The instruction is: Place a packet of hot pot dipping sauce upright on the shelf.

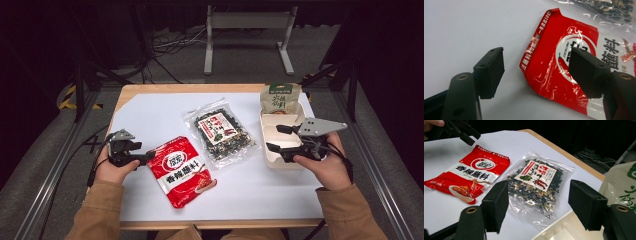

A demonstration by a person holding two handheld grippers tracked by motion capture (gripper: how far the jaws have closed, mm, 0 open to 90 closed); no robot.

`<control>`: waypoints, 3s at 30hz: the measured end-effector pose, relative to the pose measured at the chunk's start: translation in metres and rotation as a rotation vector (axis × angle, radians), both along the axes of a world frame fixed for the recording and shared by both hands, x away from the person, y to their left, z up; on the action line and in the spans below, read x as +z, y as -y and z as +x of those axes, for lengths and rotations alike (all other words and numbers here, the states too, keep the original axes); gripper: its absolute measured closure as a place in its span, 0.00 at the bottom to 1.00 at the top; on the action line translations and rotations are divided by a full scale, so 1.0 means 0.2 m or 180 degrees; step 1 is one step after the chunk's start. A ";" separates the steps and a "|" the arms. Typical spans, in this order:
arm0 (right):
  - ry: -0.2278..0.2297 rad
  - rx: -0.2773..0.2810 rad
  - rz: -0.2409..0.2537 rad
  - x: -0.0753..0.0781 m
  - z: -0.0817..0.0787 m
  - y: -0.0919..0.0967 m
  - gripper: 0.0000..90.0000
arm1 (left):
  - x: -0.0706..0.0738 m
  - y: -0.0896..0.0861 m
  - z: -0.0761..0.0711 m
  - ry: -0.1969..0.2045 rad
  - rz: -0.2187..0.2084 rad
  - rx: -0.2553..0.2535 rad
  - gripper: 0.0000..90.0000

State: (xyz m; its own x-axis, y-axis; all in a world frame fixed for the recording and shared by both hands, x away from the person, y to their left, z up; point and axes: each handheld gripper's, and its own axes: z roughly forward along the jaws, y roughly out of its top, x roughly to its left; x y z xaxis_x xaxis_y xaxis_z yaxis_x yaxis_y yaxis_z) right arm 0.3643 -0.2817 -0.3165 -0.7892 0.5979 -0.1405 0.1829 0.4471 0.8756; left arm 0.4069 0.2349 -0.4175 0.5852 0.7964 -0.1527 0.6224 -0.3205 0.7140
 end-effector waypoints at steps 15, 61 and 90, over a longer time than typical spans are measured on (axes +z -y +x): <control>-0.0044 0.0028 -0.0073 -0.04 0.00 -0.03 0.35 | -0.10 0.03 0.05 -0.0297 -0.0034 0.0001 0.25; -0.0219 0.0249 0.0054 -0.06 0.00 -0.08 0.35 | -0.15 0.12 0.02 -0.0184 0.0045 -0.0609 0.85; -0.0229 0.0295 0.0079 -0.05 -0.02 -0.09 0.38 | 0.11 0.05 -0.08 -0.0005 -0.0411 -0.0718 1.00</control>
